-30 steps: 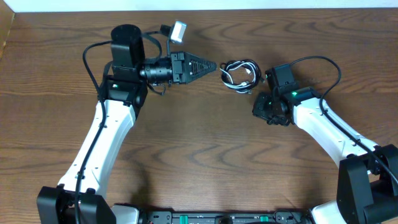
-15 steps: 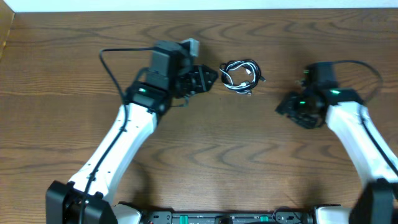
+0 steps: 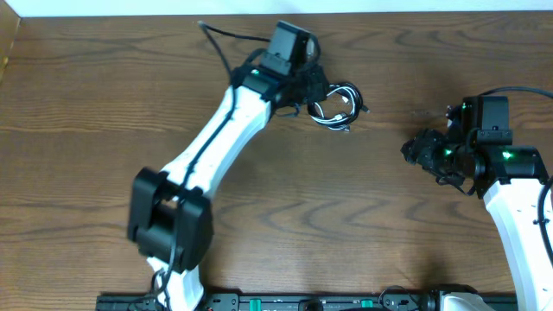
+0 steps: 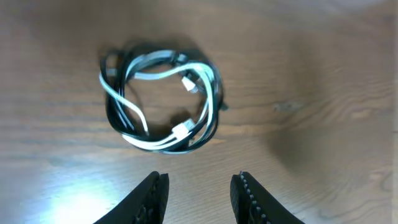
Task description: Untangle cables
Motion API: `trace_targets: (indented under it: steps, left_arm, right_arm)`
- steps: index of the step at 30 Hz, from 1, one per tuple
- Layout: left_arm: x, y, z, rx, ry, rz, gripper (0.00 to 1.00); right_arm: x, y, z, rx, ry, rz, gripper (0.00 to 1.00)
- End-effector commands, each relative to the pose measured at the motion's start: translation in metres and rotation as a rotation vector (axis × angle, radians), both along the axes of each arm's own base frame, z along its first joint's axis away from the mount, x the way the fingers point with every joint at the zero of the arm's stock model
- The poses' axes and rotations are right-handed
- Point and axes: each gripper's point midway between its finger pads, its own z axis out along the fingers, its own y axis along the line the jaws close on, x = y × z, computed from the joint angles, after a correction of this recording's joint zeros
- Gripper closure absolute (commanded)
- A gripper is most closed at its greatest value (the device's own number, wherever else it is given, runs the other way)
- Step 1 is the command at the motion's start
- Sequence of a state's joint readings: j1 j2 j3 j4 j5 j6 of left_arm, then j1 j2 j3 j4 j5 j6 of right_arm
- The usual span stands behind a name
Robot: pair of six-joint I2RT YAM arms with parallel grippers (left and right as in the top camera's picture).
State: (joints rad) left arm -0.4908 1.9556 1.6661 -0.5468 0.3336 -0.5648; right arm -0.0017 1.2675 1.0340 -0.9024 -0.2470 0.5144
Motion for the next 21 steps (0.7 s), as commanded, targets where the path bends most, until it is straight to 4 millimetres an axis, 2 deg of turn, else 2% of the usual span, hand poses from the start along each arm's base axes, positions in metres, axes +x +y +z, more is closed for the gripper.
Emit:
trace_targets:
  steps: [1, 6, 15, 21]
  left_arm:
    - [0.002, -0.004, -0.041, 0.006, 0.129, 0.094, 0.62]
    - [0.005, -0.008, -0.076, 0.006, 0.211, 0.156, 0.62]
    - [0.017, -0.02, -0.106, -0.005, 0.207, 0.195, 0.62]
    - [0.017, -0.023, -0.121, 0.016, 0.211, 0.207, 0.62]
  right_arm:
    - [-0.002, -0.002, 0.004, -0.01, 0.002, 0.008, 0.41]
    - [-0.006, -0.003, 0.002, -0.025, 0.013, 0.022, 0.42]
    - [-0.008, -0.003, 0.001, -0.028, 0.021, 0.029, 0.43]
    - [-0.009, -0.007, 0.0, -0.05, 0.027, 0.023, 0.43]
